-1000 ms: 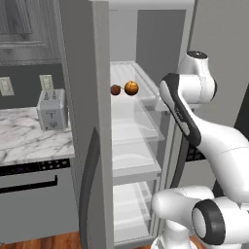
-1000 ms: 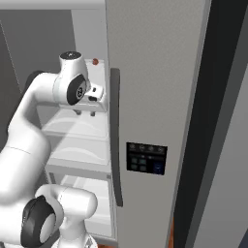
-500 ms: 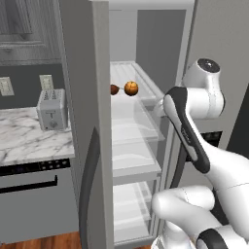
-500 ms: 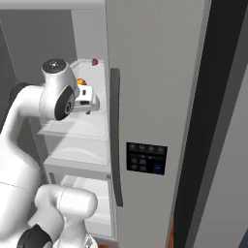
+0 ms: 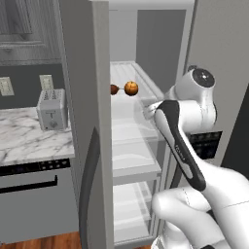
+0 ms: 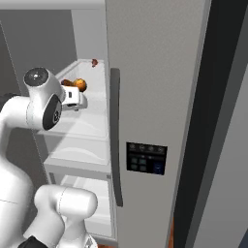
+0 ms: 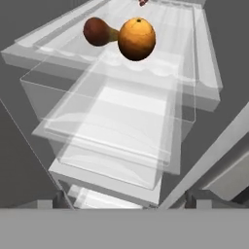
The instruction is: Pick up the pear and orange from the fridge and place one fruit on each plate on the dining counter.
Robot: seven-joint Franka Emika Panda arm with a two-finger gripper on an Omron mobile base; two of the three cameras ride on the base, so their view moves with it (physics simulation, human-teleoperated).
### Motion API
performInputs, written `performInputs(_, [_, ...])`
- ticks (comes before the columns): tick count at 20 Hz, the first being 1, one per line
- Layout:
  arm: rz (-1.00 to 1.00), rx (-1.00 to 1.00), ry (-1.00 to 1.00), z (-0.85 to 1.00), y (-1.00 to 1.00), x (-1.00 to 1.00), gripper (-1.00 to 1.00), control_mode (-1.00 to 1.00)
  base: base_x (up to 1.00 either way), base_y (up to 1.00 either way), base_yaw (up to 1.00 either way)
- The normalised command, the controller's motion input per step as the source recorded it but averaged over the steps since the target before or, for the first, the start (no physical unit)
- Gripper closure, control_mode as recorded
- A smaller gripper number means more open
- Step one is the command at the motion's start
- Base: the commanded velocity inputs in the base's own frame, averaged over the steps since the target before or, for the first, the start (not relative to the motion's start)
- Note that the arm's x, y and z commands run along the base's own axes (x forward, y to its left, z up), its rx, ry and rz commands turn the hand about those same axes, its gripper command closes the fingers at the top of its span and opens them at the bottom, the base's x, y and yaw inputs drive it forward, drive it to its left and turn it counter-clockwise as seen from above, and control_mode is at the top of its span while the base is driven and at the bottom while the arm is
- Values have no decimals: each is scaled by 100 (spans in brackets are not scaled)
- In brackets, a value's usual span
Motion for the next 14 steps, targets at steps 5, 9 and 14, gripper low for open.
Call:
performInputs(5, [-1,0,13,61,28,17,-100,-100,0,0,0])
performInputs(9, [-4,1,9,41,23,12,-100,-100,0,0,0])
performInputs(14, [0,2,-6,2,11,18,-100,-100,0,0,0])
